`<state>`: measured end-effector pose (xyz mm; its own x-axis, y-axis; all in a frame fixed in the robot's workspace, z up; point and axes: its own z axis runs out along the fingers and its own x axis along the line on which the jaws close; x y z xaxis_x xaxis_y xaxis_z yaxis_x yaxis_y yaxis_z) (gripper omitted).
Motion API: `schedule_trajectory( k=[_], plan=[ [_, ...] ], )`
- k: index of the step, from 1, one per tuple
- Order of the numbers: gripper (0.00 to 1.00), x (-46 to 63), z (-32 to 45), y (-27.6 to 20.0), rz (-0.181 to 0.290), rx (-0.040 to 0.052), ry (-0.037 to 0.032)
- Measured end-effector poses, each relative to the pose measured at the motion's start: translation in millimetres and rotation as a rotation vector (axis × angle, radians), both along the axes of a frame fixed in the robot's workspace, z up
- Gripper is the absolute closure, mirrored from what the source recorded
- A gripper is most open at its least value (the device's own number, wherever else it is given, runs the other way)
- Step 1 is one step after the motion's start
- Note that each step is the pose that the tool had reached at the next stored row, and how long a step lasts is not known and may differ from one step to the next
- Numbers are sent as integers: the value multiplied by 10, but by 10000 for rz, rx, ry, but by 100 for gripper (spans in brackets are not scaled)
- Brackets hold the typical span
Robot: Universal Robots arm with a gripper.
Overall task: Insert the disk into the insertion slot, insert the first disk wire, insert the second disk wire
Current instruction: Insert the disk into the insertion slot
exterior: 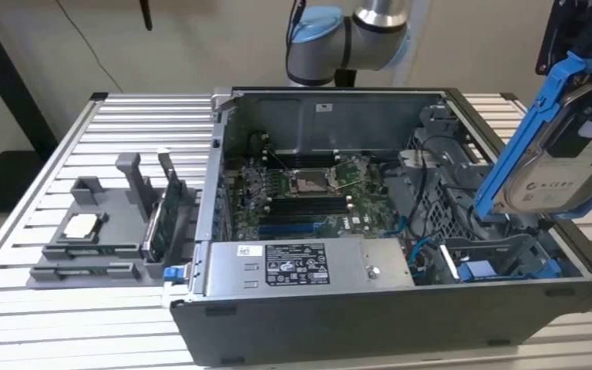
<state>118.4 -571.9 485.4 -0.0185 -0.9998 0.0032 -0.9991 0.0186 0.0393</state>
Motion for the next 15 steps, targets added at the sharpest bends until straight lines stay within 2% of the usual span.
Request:
schedule_trajectory(
  k=[9,15],
  plan=[
    [67,0,-96,-72,-14,-1,0],
    [67,0,-165,-102,-24,-1,0]
  ],
)
